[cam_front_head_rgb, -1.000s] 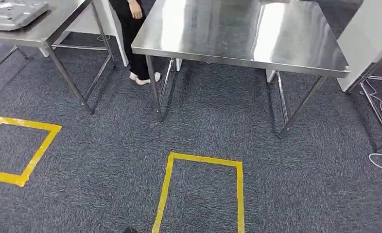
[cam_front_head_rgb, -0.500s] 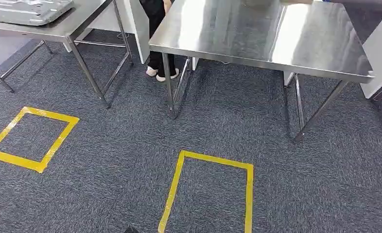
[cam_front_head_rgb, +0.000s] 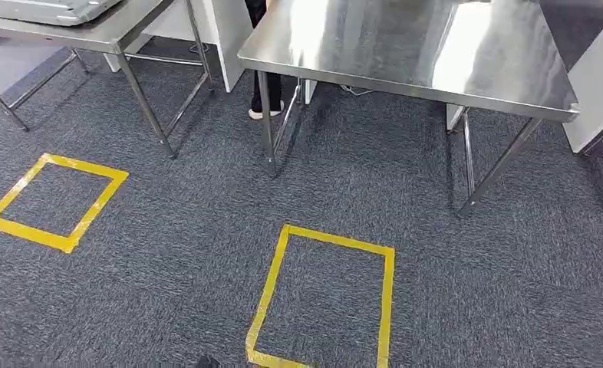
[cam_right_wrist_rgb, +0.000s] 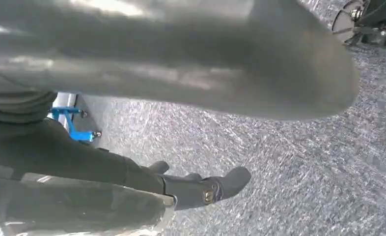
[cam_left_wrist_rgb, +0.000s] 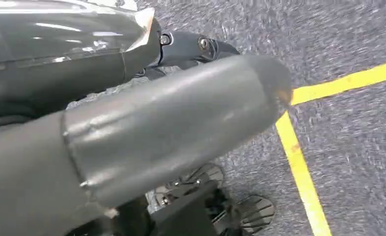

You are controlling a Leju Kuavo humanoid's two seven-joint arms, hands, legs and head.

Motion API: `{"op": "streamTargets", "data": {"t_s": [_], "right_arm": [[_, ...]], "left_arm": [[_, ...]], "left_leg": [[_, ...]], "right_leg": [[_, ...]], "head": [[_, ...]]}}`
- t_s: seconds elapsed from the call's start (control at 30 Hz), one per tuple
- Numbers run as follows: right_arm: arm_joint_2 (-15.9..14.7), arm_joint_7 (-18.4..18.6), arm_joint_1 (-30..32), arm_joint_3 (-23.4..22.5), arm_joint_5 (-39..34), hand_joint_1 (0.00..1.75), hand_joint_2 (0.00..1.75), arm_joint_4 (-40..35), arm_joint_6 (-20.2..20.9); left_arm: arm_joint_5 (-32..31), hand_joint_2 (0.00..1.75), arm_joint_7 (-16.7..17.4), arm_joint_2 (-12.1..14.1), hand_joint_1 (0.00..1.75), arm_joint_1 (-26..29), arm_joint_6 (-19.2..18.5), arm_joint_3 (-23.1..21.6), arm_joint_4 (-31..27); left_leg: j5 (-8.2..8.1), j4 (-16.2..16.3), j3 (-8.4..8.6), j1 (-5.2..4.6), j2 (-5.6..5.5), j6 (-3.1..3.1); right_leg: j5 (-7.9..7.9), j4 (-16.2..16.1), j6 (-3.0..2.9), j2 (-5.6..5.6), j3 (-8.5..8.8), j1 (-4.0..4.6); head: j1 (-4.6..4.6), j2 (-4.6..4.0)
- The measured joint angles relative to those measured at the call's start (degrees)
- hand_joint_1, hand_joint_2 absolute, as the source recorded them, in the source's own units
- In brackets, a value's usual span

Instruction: Take the parts from the cabinet and place them on the table.

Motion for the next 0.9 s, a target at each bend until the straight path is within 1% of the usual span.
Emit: {"op": "streamTargets", "data": {"t_s": [0.03, 0.07, 0.1, 0.13, 0.17, 0.2, 0.23, 0.27, 0.3, 0.33, 0.37, 0.4, 0.43, 0.47, 0.5, 0.53, 0.57, 0.6, 0.63, 0.67, 0.7, 0.73, 0.77, 0.8, 0.83, 0.87, 0.9], "right_arm": [[0.04, 0.0, -0.01, 0.0, 0.0, 0.0, 0.0, 0.0, 0.0], [-0.09, 0.02, 0.16, -0.02, 0.0, 0.0, 0.0, 0.0, 0.0], [-0.09, 0.07, 0.03, -0.02, 0.0, 0.0, 0.0, 0.0, -0.04], [-0.09, 0.07, 0.03, -0.02, 0.0, 0.0, 0.0, 0.0, -0.07], [-0.04, 0.09, 0.04, -0.04, -0.07, 0.0, 0.0, 0.0, -0.07], [-0.04, 0.09, 0.02, -0.04, -0.13, 0.0, 0.0, 0.0, -0.07], [-0.06, 0.09, 0.01, -0.07, -0.2, 0.0, 0.0, 0.0, -0.09], [-0.09, 0.09, 0.02, -0.09, -0.2, 0.0, 0.0, 0.0, -0.11], [-0.18, 0.09, 0.04, -0.09, -0.2, 0.0, 0.0, 0.0, -0.11], [-0.26, 0.09, 0.07, -0.11, -0.22, 0.0, 0.0, 0.0, -0.13], [-0.31, 0.09, 0.03, -0.11, -0.2, 0.0, 0.0, 0.0, -0.13], [-0.33, 0.09, -0.11, -0.11, -0.2, 0.0, 0.0, 0.0, -0.13], [-0.09, 0.07, -0.21, -0.11, -0.17, 0.0, 0.0, 0.0, -0.13], [-0.31, 0.07, -0.24, -0.11, -0.17, 0.0, 0.0, 0.0, -0.15], [-0.26, 0.07, -0.29, -0.11, -0.17, 0.0, 0.0, 0.0, -0.15], [-0.17, 0.04, -0.25, -0.11, -0.11, 0.0, 0.0, 0.0, -0.15], [-0.22, 0.04, -0.09, -0.11, -0.11, 0.0, 0.0, 0.0, -0.15], [-0.2, 0.02, -0.03, -0.11, -0.11, 0.0, 0.0, 0.0, -0.13], [-0.17, -0.13, -0.04, -0.15, -0.5, 0.0, 0.0, 0.0, -0.04], [-0.22, -0.33, -0.11, -0.26, -0.81, 0.0, 0.0, -0.02, -0.02], [-0.17, -0.46, -0.14, -0.39, -0.9, 0.0, 0.0, 0.0, 0.09], [-0.17, -0.59, -0.12, -0.42, -0.87, 0.0, 0.0, 0.0, 0.31], [-0.17, -0.96, -0.03, -0.42, -0.7, 0.0, 0.0, 0.0, 0.7], [-0.22, -1.37, 0.06, -0.42, -0.4, 0.0, 0.0, 0.0, 1.2], [-0.28, -1.62, 0.06, -0.42, -0.2, 0.0, 0.0, 0.0, 1.58], [-0.31, -1.81, 0.07, -0.42, -0.11, 0.0, 0.0, 0.0, 1.77], [-0.31, -1.92, 0.02, -0.42, -0.11, 0.0, 0.0, 0.0, 1.84]], "left_arm": [[0.0, 0.0, 0.0, 0.04, 0.0, 0.08, -0.04, 0.0, 0.0], [0.02, 0.0, 0.0, -0.02, 0.0, 0.12, -0.04, 0.02, 0.09], [0.02, 0.0, -0.04, 0.02, 0.0, -0.16, -0.07, 0.04, 0.04], [0.04, 0.0, -0.04, 0.07, 0.0, -0.37, -0.04, 0.04, 0.02], [0.04, 0.0, -0.09, 0.04, 0.0, -0.46, -0.07, 0.04, 0.02], [0.04, 0.0, -0.09, 0.02, 0.0, -0.45, -0.07, 0.02, 0.02], [0.04, 0.0, -0.09, 0.02, 0.0, -0.36, -0.11, 0.04, 0.04], [0.04, 0.0, -0.09, 0.02, 0.0, -0.29, -0.13, 0.04, 0.04], [0.04, 0.0, -0.09, 0.0, 0.0, -0.28, -0.2, 0.04, 0.04], [0.04, 0.0, -0.09, 0.02, 0.0, -0.28, -0.22, 0.04, 0.04], [0.04, 0.0, -0.09, 0.02, 0.0, -0.29, -0.24, 0.04, 0.04], [0.04, 0.0, -0.09, 0.02, 0.0, -0.3, -0.24, 0.04, 0.02], [0.04, 0.0, -0.09, 0.05, 0.0, -0.29, -0.26, 0.04, 0.02], [0.04, 0.0, -0.09, 0.0, 0.0, -0.29, -0.26, 0.04, 0.02], [0.04, 0.0, -0.11, -0.02, 0.0, -0.36, -0.26, 0.04, 0.02], [0.04, 0.0, -0.09, 0.07, 0.0, -0.33, -0.31, 0.04, 0.02], [0.04, 0.0, -0.11, 0.09, 0.0, -0.26, -0.39, 0.04, 0.02], [0.04, 0.0, -0.13, 0.11, 0.0, -0.27, -0.39, 0.04, 0.02], [0.07, 0.0, -0.52, 0.15, 0.0, -0.22, -0.42, 0.04, 0.02], [0.07, 0.0, -0.81, 0.15, 0.0, -0.22, -0.42, 0.04, 0.02], [0.07, 0.0, -1.01, 0.17, 0.0, -0.22, -0.42, 0.04, 0.02], [0.07, 0.0, -1.09, 0.17, 0.0, -0.21, -0.42, 0.04, 0.02], [0.07, 0.0, -1.09, 0.17, 0.0, -0.18, -0.42, 0.04, 0.02], [0.07, 0.0, -1.09, 0.17, 0.0, -0.15, -0.42, 0.04, 0.02], [0.07, 0.0, -1.09, 0.17, 0.0, -0.15, -0.46, 0.04, 0.02], [0.07, 0.0, -1.09, 0.17, 0.0, -0.16, -0.46, 0.04, 0.02], [0.07, 0.0, -1.09, 0.17, 0.0, -0.21, -0.46, 0.04, 0.02]], "left_leg": [[0.53, -0.08, -0.1, -0.3, 0.0, 0.37], [1.89, -0.89, -1.06, 0.13, 0.13, 0.76], [2.82, -1.08, -1.76, 0.22, 0.48, 0.79], [3.51, -1.2, -2.91, 0.38, 0.31, 1.22], [4.29, -1.2, -3.86, 0.44, 0.34, 1.41], [5.0, -1.16, -4.73, 0.46, 0.38, 1.33], [5.85, -1.12, -5.89, 0.51, 0.5, 1.18], [6.73, -1.06, -7.08, 0.58, 0.56, 0.93], [7.48, -1.0, -8.13, 0.74, 0.59, 0.66], [8.31, -0.9, -9.13, 0.97, 0.59, 0.27], [8.93, -0.79, -9.66, 1.21, 0.54, -0.09], [9.64, -0.5, -10.36, 1.27, 0.48, -0.61], [10.07, -0.03, -11.08, 0.97, 0.32, -1.06], [10.63, 0.29, -11.41, 0.84, 0.45, -1.49], [11.38, 0.27, -11.66, 0.87, 0.5, -1.69], [11.84, 0.08, -11.7, 0.93, 0.48, -1.98], [12.11, 0.1, -11.88, 1.24, 0.49, -2.4], [11.08, 0.68, -12.13, 1.6, 0.39, -2.59], [7.41, 3.18, -13.02, 1.63, 0.43, -2.7], [3.54, 7.06, -14.17, 1.61, 0.38, -2.85], [0.23, 11.72, -15.3, 1.61, 0.22, -3.02], [-1.25, 15.46, -15.98, 1.62, 0.17, -3.16], [-0.56, 18.03, -16.08, 1.63, 0.16, -3.19], [1.38, 18.47, -15.37, 1.63, 0.16, -3.15], [3.5, 16.82, -13.56, 1.63, 0.16, -2.93], [4.83, 13.01, -10.45, 1.61, 0.17, -2.6], [4.9, 7.94, -6.7, 1.54, 0.15, -2.16]], "right_leg": [[0.6, -0.24, 0.39, -0.05, 0.04, -0.3], [0.95, -0.12, 0.85, 0.02, -0.65, 0.67], [-0.8, 1.08, 0.73, 0.23, -1.35, -0.14], [-4.18, 3.72, 0.16, 0.56, -2.56, -0.03], [-7.72, 7.9, -0.28, 0.65, -3.73, -0.25], [-10.29, 12.14, -0.31, 0.77, -4.7, -0.5], [-11.81, 16.59, 0.19, 0.8, -5.33, -0.72], [-11.41, 18.88, 1.12, 0.81, -4.96, -1.06], [-9.95, 18.52, 2.14, 0.8, -3.5, -1.37], [-8.08, 15.62, 3.22, 0.8, -0.68, -1.69], [-7.16, 11.85, 3.76, 0.8, 2.31, -1.96], [-7.61, 5.76, 3.86, 0.87, 6.94, -2.42], [-8.31, -0.4, 3.87, 1.17, 12.17, -2.08], [-10.04, -3.37, 3.27, 1.45, 12.08, -1.77], [-10.06, -2.82, 2.75, 1.23, 11.58, -1.73], [-9.94, -2.41, 2.39, 1.25, 11.29, -1.53], [-9.49, -2.41, 1.58, 1.18, 10.97, -1.94], [-9.11, -2.38, 0.99, 1.01, 10.84, -2.66], [-8.58, -2.39, 0.05, 0.74, 10.23, -2.25], [-8.01, -2.37, -0.82, 0.61, 9.55, -2.02], [-7.38, -2.36, -1.13, 0.47, 8.85, -1.72], [-6.91, -2.31, -1.27, 0.34, 8.22, -1.51], [-6.43, -2.27, -1.31, 0.24, 7.62, -1.32], [-6.04, -2.25, -1.22, 0.16, 7.05, -1.18], [-5.66, -2.2, -1.03, 0.15, 6.51, -1.11], [-5.32, -2.19, -0.86, 0.17, 6.13, -1.01], [-5.04, -2.16, -0.74, 0.2, 6.56, -0.99]], "head": [[0.07, 0.0], [0.09, 0.0], [-0.09, 0.0], [0.21, 0.0], [0.42, 0.0], [0.48, 0.0], [0.39, 0.0], [0.42, 0.0], [0.39, 0.0], [0.42, 0.0], [0.46, 0.0], [0.42, 0.0], [0.81, 0.0], [0.52, 0.0], [0.55, 0.0], [0.53, 0.0], [0.5, 0.0], [0.42, 0.0], [0.37, 0.0], [0.2, 0.0], [0.24, 0.0], [0.18, 0.0], [0.18, 0.0], [0.2, 0.0], [0.18, 0.0], [0.17, 0.0], [0.15, 0.0]]}}
